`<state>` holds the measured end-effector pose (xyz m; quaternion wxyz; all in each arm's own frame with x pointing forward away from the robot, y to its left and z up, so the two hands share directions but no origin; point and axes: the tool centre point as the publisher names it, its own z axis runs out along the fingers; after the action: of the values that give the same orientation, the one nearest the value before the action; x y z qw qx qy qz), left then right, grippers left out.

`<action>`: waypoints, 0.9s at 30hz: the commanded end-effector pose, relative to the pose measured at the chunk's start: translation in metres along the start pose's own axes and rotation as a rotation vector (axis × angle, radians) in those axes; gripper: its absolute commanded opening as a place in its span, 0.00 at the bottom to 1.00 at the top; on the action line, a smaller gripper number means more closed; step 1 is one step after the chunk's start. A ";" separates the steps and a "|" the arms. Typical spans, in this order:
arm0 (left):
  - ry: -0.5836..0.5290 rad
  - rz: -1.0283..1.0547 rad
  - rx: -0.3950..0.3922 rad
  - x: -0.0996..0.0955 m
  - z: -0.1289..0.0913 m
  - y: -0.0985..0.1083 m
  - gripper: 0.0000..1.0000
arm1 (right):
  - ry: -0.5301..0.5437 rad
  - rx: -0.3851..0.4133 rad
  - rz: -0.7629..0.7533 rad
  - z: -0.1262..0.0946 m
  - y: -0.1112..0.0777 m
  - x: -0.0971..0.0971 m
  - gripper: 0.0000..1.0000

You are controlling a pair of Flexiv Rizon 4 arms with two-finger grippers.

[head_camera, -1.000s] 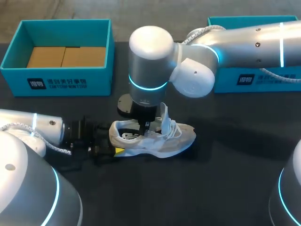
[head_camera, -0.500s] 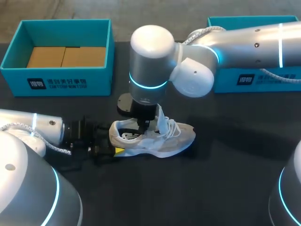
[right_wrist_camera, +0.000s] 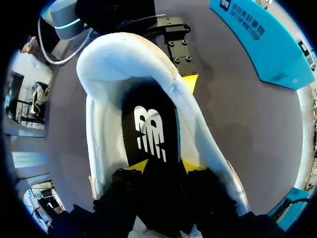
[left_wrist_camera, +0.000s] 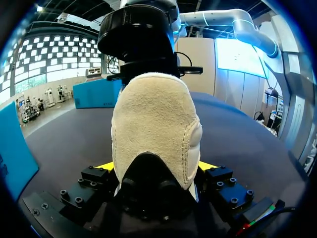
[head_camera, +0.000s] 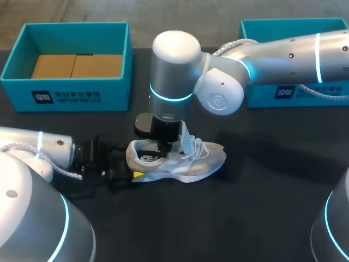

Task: Take the shoe out of the shoebox, open the shoe tongue, remove and reinsert the insole, then place the shoe into the shoebox

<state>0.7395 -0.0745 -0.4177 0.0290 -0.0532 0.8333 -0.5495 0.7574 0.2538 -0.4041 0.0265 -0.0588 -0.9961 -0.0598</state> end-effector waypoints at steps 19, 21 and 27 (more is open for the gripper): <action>-0.002 0.002 0.001 0.002 0.000 -0.002 0.00 | 0.118 0.017 0.013 -0.019 -0.025 0.021 0.00; -0.002 0.002 0.001 0.002 0.000 -0.002 0.00 | 0.115 0.016 -0.007 -0.027 -0.027 0.022 0.00; -0.002 0.002 0.001 0.002 0.000 -0.002 0.00 | 0.106 0.029 -0.049 -0.054 -0.031 0.017 0.00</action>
<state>0.7378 -0.0762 -0.4164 0.0293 -0.0519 0.8327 -0.5505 0.7416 0.2315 -0.3723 0.0852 -0.0315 -0.9948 -0.0465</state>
